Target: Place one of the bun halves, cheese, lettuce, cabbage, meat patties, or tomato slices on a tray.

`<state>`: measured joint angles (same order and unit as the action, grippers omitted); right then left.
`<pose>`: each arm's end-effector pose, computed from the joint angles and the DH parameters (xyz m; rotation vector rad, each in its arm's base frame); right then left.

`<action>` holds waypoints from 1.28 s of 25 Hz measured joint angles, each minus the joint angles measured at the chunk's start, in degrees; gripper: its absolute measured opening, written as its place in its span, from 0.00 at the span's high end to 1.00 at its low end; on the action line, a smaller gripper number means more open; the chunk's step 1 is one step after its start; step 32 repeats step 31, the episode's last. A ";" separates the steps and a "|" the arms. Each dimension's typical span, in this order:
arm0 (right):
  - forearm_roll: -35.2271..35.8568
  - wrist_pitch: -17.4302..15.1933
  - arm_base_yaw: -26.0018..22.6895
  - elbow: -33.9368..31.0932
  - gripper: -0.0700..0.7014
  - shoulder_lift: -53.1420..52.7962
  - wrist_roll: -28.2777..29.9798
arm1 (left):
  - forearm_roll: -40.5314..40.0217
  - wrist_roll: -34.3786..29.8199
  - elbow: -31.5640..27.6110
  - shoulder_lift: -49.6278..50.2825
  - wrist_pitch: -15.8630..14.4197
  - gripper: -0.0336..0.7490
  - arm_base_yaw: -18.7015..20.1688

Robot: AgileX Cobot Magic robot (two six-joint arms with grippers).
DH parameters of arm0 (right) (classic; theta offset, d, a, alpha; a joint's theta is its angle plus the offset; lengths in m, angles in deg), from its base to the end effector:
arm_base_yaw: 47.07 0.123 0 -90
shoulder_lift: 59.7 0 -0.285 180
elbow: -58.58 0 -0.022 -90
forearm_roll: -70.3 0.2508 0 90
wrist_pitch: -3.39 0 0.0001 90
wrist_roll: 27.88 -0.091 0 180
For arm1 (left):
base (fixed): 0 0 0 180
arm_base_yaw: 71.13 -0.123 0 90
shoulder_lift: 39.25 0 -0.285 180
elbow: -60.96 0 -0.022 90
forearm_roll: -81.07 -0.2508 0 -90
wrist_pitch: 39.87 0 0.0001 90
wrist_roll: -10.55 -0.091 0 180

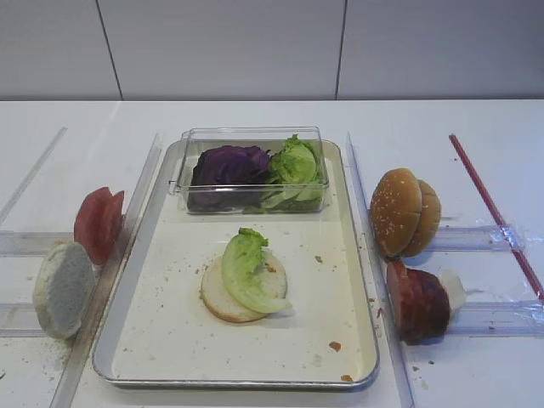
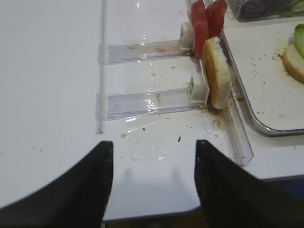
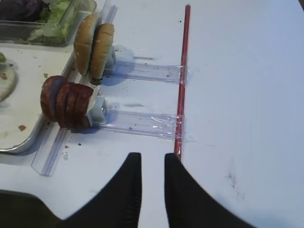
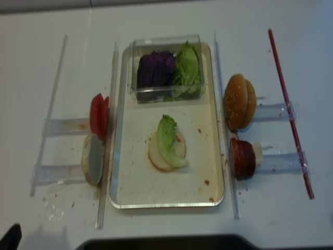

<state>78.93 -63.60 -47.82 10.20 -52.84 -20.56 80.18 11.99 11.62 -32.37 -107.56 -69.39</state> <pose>-0.0129 0.0127 0.2703 -0.1405 2.1202 0.0992 -0.0112 0.0016 0.2640 0.0038 2.1626 -0.0130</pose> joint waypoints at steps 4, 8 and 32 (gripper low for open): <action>1.35 0.13 0.00 -0.36 0.72 0.00 1.94 | 0.00 0.00 0.00 0.00 0.00 0.50 0.00; 1.61 0.99 0.00 -0.43 0.72 0.00 2.46 | 0.00 0.00 0.00 0.00 0.00 0.50 0.00; 1.73 2.01 0.00 -1.16 0.72 0.00 2.58 | 0.00 0.00 0.00 0.00 0.00 0.50 0.00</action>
